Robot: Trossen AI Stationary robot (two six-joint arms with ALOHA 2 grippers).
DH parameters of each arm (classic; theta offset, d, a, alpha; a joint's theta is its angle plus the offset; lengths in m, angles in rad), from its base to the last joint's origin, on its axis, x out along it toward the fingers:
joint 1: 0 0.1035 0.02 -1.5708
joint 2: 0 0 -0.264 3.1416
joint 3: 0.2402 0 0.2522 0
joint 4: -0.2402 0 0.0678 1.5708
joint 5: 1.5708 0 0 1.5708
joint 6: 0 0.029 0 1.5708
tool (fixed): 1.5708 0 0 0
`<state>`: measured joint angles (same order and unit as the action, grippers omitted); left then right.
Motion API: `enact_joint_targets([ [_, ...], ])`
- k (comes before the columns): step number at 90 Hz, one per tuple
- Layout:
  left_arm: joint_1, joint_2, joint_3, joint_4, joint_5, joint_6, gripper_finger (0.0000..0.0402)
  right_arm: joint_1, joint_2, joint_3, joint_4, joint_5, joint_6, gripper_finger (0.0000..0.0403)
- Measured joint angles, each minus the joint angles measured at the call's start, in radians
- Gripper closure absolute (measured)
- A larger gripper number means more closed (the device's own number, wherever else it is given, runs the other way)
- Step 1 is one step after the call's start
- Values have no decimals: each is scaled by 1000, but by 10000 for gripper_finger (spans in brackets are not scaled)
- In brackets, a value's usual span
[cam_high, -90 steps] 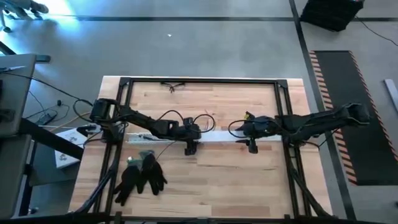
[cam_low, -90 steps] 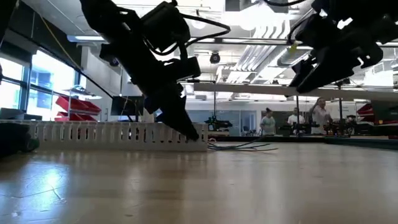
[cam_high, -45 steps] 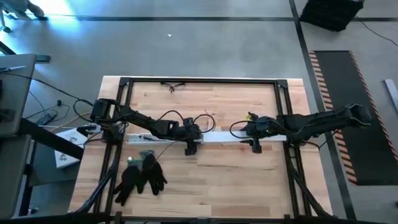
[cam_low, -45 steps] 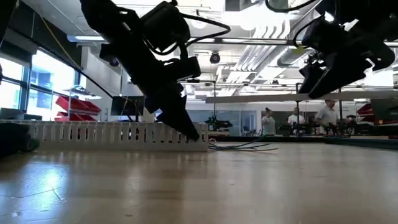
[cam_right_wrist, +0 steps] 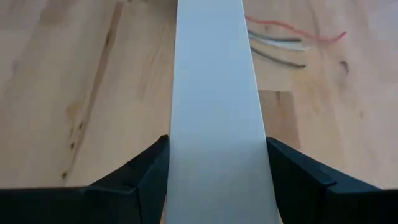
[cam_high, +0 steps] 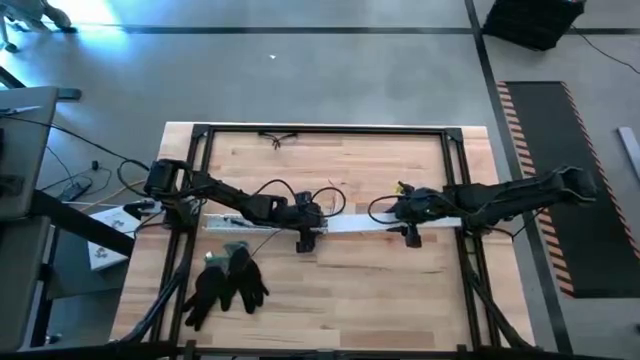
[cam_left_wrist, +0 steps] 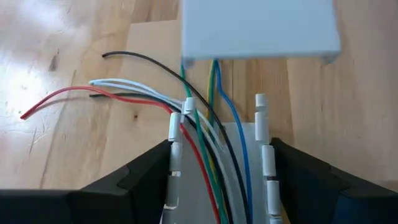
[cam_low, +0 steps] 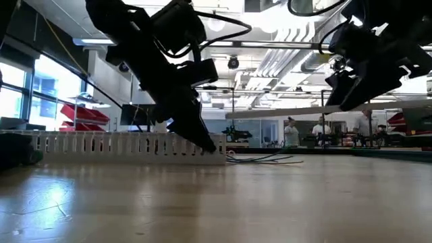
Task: Ziptie cables
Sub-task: Close the white cable duct
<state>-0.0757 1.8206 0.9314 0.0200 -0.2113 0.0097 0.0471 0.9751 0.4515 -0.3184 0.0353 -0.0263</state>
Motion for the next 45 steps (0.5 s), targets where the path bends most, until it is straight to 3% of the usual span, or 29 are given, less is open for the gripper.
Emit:
enact_joint_targets([
  [27, 0, 0, 0, -3, 0, -5, 166, 0, 111, -1, 54, 43, -18, 195],
  [45, 0, 0, 0, -6, -1, -6, 166, 16, 77, -2, 38, 46, -7, 195],
])
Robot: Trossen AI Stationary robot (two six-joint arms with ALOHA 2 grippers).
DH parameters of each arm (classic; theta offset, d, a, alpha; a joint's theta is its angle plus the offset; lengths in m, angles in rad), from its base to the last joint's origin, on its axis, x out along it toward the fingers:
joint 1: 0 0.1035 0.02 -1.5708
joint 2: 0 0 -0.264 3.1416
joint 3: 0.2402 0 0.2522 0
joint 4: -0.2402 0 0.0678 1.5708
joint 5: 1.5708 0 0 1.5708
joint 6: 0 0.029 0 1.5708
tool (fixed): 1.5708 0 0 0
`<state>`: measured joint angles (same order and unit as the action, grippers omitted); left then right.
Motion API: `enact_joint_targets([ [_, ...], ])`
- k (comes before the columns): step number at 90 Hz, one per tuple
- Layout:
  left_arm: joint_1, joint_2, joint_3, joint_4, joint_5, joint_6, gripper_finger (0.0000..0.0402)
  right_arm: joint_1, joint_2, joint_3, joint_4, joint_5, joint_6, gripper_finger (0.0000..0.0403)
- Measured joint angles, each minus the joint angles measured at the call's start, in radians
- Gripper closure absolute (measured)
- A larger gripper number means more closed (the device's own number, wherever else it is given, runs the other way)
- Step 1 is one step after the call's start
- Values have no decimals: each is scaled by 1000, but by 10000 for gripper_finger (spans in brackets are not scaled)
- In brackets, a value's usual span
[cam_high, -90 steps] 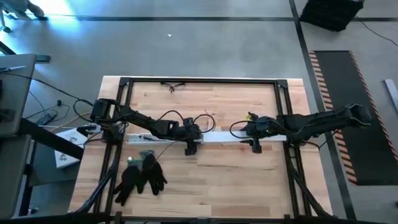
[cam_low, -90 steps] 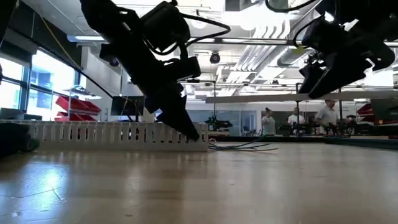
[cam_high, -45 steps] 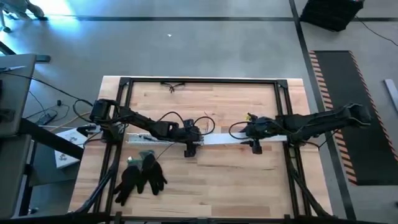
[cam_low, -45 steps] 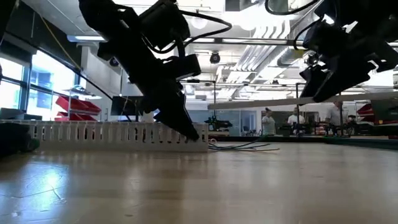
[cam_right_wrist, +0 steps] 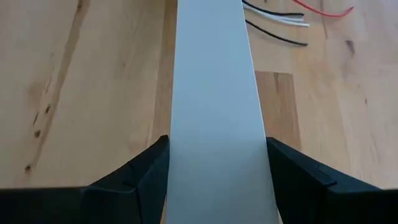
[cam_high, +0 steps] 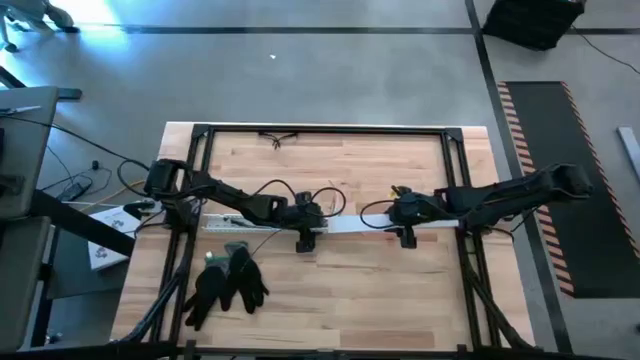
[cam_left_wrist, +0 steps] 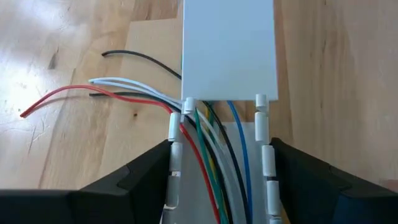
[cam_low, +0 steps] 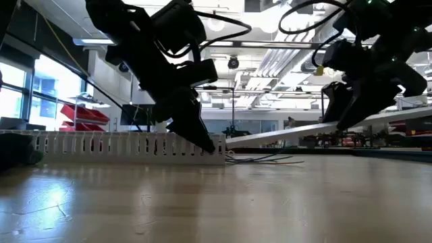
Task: Ziptie cables
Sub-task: Close the white cable duct
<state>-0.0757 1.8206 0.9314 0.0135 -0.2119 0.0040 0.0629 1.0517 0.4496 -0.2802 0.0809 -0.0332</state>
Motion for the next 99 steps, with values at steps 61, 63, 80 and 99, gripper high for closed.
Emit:
enact_joint_targets([
  [61, 0, 0, 0, -1, -2, 3, 166, 11, 77, -23, 84, 40, 40, 195],
  [63, 0, 0, 0, -1, -1, 4, 166, 11, 86, -23, 90, 36, 42, 195],
  [80, 0, 0, 0, -2, -2, 6, 166, 9, 163, -17, 132, -7, 42, 197],
  [99, -7, 0, 0, 1, -4, 52, 166, -39, 179, -12, 126, -81, 71, 197],
])
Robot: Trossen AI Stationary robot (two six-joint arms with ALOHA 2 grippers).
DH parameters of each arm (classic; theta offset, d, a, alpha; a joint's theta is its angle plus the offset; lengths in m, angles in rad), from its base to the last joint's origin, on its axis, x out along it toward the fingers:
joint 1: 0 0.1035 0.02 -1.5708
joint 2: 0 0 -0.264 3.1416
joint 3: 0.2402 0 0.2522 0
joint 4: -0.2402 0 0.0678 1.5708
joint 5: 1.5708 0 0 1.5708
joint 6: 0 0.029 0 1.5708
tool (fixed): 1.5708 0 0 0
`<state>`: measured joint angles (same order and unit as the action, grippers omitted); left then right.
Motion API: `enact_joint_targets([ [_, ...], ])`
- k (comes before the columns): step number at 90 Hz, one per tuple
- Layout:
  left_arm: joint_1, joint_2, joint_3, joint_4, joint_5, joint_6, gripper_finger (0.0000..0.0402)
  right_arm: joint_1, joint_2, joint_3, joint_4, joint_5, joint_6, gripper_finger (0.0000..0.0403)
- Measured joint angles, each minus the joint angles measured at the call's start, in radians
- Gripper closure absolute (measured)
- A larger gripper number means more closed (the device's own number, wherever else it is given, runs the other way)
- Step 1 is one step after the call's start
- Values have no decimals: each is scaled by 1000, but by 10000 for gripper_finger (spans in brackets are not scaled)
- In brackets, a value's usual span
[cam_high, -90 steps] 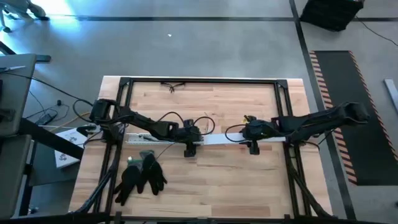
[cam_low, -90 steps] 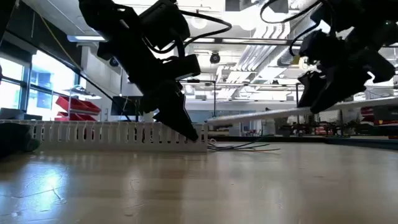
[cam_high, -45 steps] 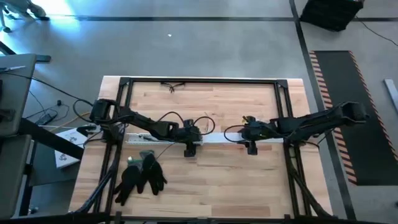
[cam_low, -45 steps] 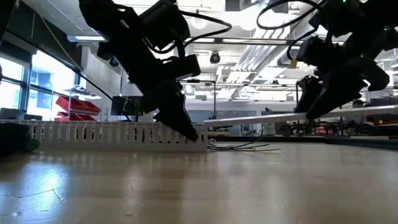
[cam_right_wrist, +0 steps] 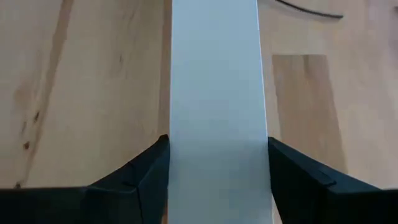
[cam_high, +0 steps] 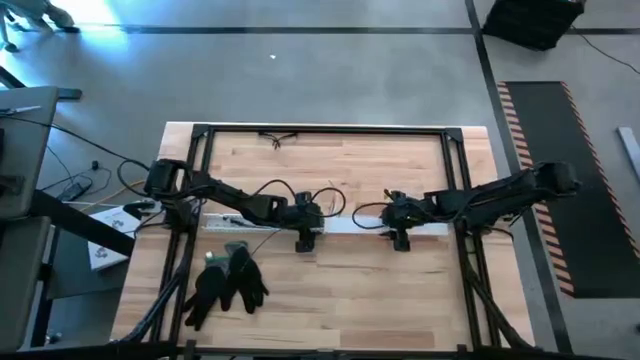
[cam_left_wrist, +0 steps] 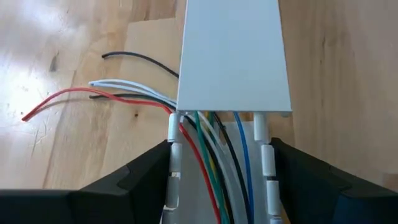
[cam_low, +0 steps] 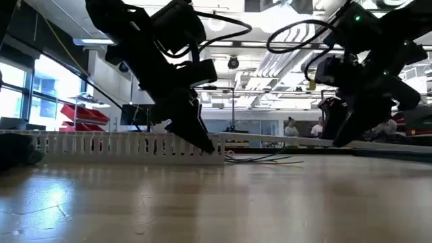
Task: Ziptie cables
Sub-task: Close the white cable duct
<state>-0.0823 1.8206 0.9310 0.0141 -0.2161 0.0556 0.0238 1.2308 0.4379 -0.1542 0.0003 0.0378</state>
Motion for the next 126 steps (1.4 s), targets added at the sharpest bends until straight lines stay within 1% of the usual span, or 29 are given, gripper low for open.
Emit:
enact_joint_targets([
  [9, -4, 0, 0, 2, -7, 18, 166, -18, -2, 0, -6, -12, 11, 197],
  [26, -4, 0, 0, 2, -7, 16, 166, -18, -3, 2, -13, -13, 27, 197],
  [49, -1, 0, -1, 12, -2, -44, 165, -15, -3, 2, -28, -39, 52, 197],
  [73, 2, 0, 2, 10, -2, -52, 136, -8, -1, 2, -8, -37, 43, 198],
  [93, 13, -1, 52, -25, 21, -52, 115, -8, -1, 2, -6, -38, 52, 198],
  [118, 7, -2, 159, -193, 33, -45, 112, -8, -1, 2, -9, -46, 59, 198],
  [126, 2, -3, 184, -210, 34, -33, 112, -8, -1, 2, -9, -46, 59, 199],
])
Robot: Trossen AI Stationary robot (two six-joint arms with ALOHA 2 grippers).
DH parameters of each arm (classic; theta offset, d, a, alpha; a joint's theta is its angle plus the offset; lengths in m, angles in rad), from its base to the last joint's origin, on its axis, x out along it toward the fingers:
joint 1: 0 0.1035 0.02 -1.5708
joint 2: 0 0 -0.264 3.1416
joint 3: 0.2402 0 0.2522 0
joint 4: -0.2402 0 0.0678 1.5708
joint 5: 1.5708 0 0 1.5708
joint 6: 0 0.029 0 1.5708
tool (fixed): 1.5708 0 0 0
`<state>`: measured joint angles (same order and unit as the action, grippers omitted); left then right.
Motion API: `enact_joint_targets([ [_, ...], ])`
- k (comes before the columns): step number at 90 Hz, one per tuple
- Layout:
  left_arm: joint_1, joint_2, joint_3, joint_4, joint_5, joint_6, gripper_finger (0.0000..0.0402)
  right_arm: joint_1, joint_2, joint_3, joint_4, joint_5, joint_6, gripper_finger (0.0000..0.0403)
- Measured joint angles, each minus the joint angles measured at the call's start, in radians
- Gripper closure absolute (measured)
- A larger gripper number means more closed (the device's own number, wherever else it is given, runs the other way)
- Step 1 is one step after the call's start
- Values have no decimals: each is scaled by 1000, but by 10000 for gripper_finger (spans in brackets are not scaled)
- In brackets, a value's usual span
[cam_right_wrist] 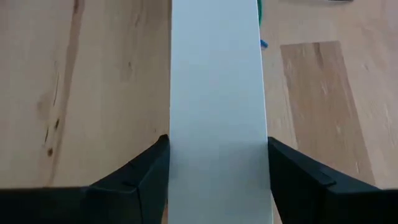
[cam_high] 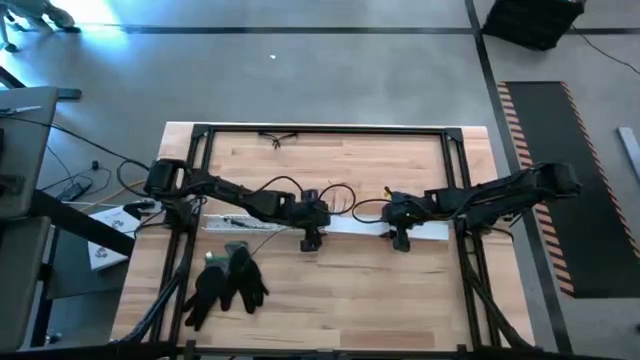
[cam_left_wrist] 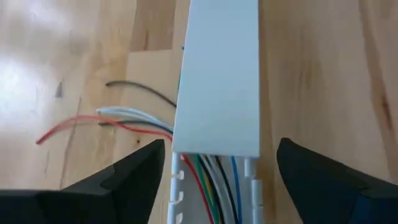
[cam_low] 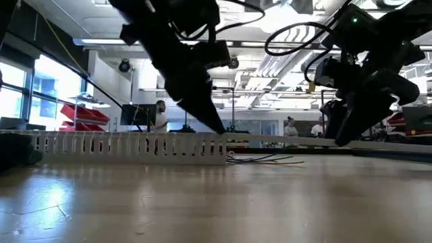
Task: Ziptie cables
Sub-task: Close the white cable duct
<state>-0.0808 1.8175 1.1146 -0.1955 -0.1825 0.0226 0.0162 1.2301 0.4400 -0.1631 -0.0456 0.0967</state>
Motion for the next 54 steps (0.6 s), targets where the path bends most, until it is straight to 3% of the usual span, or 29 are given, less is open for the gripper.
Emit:
enact_joint_targets([
  [54, 29, 16, -48, 86, -12, 13, 112, 1, 0, 45, -29, 7, -26, 199],
])
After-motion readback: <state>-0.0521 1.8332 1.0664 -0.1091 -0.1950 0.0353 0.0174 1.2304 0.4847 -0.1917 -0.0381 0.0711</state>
